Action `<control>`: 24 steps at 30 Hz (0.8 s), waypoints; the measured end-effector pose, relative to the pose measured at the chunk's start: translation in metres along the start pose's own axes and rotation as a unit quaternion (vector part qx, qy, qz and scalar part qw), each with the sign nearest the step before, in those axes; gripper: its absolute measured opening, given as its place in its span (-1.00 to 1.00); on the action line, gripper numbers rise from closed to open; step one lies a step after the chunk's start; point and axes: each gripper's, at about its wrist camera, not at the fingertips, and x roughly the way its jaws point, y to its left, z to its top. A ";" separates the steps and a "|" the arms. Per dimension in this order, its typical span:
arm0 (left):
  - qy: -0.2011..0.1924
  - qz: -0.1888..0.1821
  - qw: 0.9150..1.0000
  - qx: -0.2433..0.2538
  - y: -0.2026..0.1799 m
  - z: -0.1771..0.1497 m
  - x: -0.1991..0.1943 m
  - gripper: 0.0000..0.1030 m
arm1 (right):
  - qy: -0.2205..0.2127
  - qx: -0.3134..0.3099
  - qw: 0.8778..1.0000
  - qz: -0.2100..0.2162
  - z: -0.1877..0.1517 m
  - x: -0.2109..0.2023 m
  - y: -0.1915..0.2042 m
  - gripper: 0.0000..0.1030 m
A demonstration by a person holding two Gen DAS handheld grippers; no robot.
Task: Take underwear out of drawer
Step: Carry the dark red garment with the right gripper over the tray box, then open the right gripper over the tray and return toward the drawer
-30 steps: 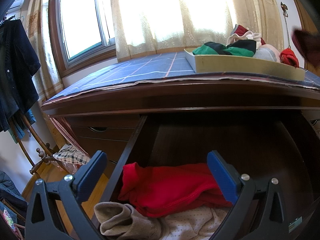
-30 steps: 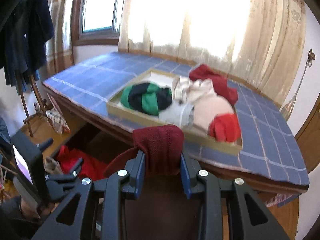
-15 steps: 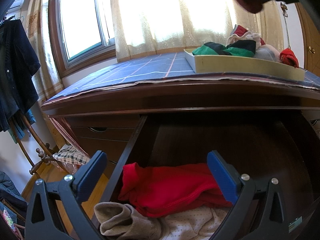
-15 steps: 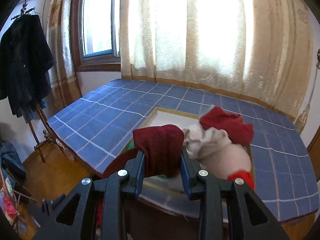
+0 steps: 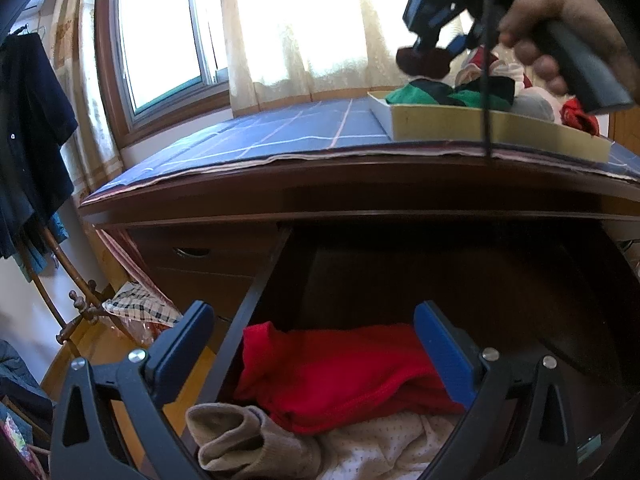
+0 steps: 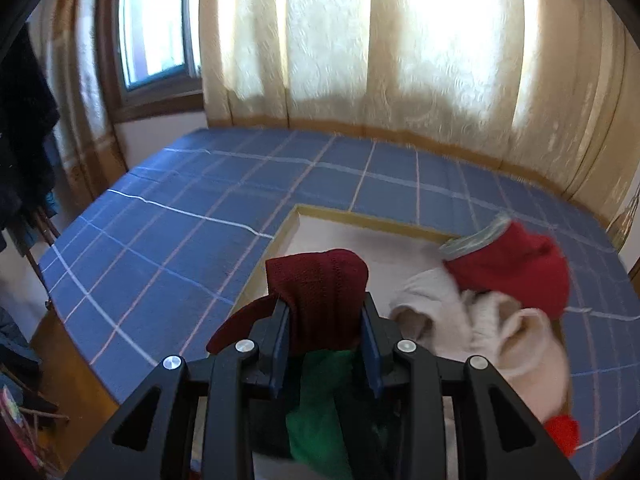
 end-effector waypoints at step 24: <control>0.030 -0.003 1.000 -0.006 -0.002 0.001 0.008 0.98 | 0.077 0.029 0.997 -0.009 0.012 0.074 0.002 0.23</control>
